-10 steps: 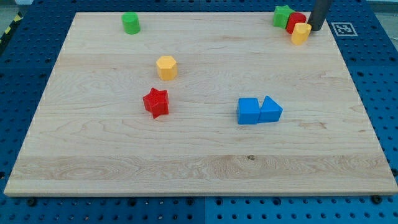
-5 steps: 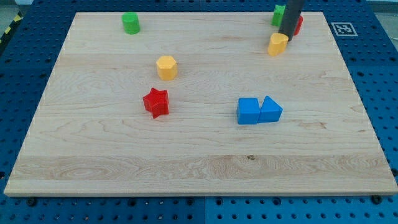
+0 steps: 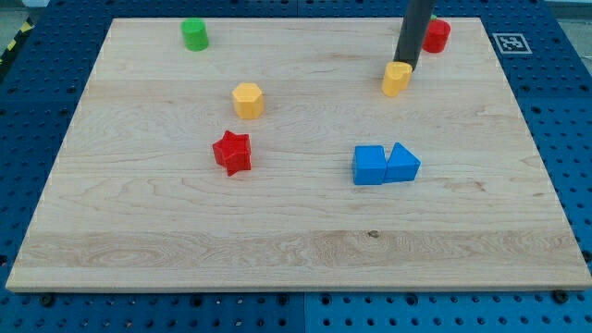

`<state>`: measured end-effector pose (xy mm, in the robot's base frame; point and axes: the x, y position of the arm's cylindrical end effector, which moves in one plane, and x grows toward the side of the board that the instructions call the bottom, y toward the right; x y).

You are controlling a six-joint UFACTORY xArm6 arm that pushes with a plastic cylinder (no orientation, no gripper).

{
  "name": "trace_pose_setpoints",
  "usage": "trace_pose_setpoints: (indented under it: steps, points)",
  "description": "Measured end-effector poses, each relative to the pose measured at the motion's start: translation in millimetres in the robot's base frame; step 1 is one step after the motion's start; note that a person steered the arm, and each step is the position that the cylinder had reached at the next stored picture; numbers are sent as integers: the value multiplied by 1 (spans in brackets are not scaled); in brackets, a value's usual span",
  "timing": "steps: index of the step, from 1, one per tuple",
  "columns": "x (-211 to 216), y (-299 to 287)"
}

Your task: Move the yellow heart above the yellow hexagon

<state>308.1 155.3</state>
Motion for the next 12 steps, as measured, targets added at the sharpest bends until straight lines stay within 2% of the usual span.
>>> trace_pose_setpoints:
  steps: [2, 3, 5, 8, 10, 12]
  points:
    - [30, 1]
    - [33, -19]
    - [64, -11]
    - [55, -78]
    - [54, -83]
    - [36, -125]
